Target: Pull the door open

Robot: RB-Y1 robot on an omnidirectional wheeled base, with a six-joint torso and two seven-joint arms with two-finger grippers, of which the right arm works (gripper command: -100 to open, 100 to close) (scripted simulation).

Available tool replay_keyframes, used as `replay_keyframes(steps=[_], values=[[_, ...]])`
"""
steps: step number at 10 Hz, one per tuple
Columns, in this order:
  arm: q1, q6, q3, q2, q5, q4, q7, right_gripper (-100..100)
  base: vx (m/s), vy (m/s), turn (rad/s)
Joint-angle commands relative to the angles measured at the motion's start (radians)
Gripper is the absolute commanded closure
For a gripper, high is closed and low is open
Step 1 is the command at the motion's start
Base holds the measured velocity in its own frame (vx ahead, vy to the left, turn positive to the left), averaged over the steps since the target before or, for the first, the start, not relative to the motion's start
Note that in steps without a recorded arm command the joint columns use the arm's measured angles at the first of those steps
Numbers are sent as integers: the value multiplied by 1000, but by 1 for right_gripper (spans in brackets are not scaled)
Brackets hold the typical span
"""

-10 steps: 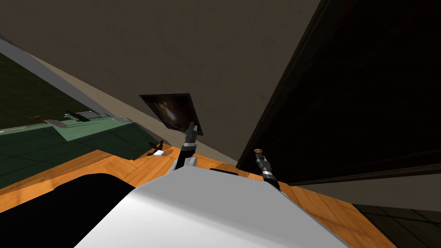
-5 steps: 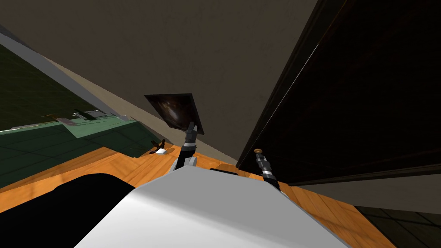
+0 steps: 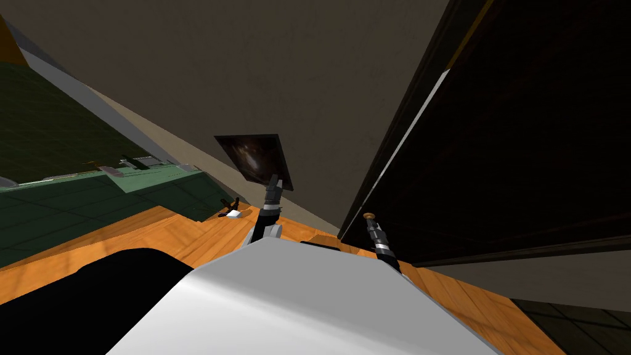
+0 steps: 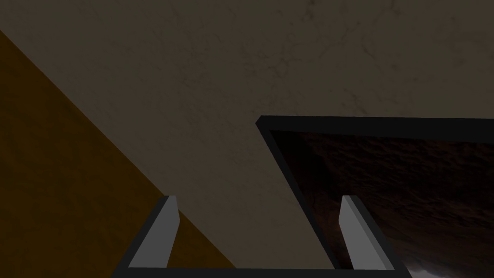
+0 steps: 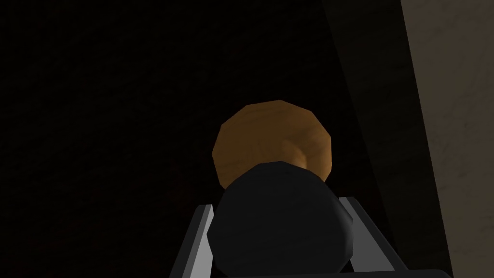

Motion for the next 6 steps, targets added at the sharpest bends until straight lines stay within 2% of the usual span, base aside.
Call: replay_keyframes(steps=[1,6], values=[[2,2,7,5,-4,-3,-28,100,-31,-11,23],[0,3,21,5,-37,-9,-156,100,-33,-13,38]])
